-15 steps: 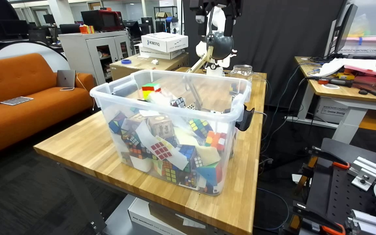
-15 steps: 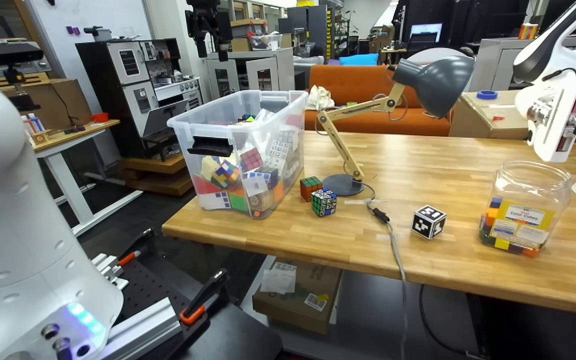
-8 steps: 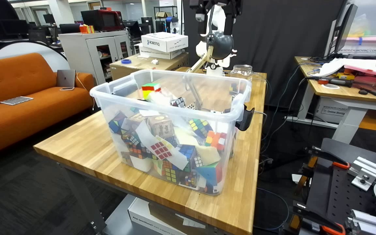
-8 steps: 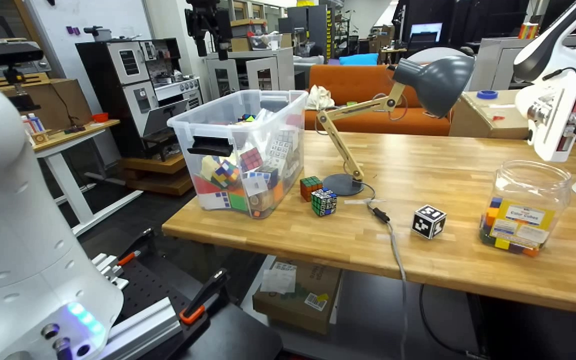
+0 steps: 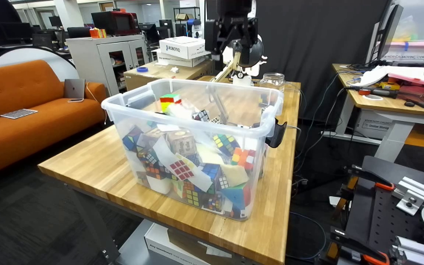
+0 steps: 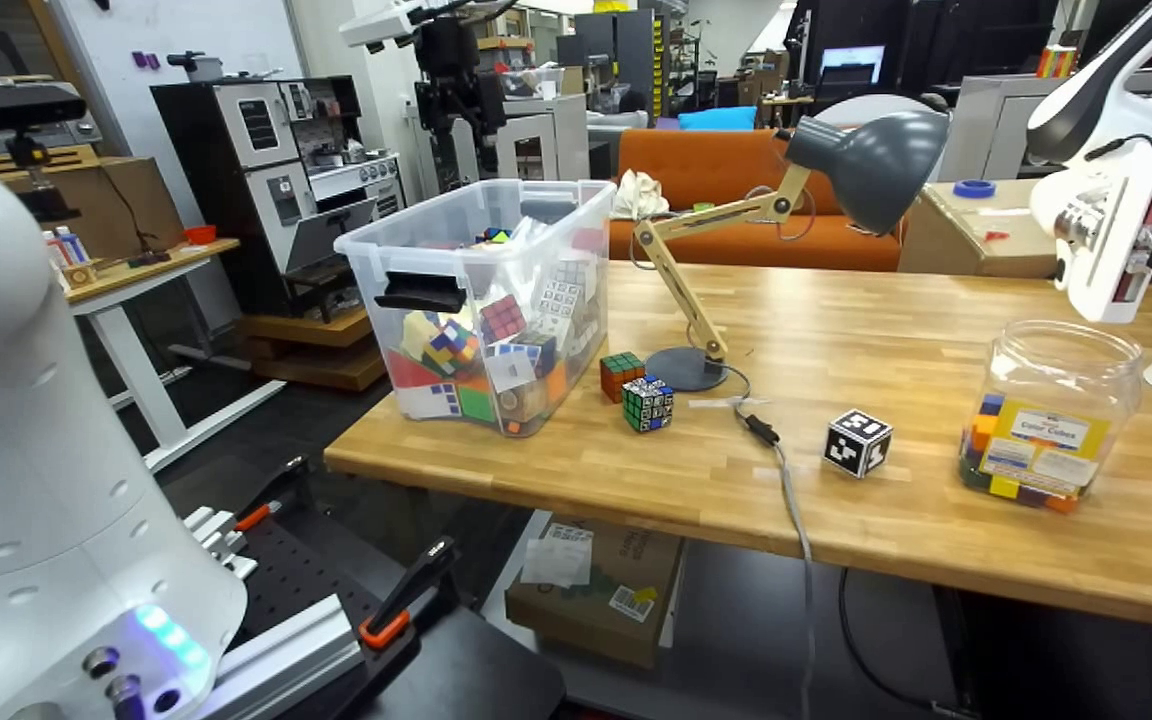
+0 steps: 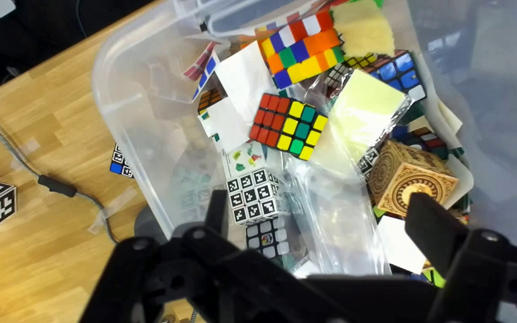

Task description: Remove one Rubik's cube from the container on the left and put it on the table

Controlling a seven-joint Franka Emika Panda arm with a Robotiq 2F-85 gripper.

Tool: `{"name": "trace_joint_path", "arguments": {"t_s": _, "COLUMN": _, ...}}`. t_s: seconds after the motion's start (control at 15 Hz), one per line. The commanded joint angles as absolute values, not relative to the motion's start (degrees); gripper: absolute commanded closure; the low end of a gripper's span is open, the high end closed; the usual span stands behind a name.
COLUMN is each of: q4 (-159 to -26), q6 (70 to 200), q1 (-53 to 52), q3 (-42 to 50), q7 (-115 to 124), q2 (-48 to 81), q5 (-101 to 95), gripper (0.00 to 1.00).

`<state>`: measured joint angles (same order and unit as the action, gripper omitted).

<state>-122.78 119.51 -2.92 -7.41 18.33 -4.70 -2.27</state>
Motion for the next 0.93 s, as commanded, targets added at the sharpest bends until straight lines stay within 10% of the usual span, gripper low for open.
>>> {"name": "trace_joint_path", "arguments": {"t_s": 0.0, "q4": -116.39, "q6": 118.47, "q1": -4.13, "q3": -7.4, "q7": 21.91, "q2": 3.19, "q5": -6.03, "gripper": 0.0}}
{"name": "trace_joint_path", "arguments": {"t_s": 0.87, "q4": -113.07, "q6": 119.5, "q1": -6.63, "q3": -6.21, "q7": 22.72, "q2": 8.7, "q5": -4.35, "gripper": 0.0}}
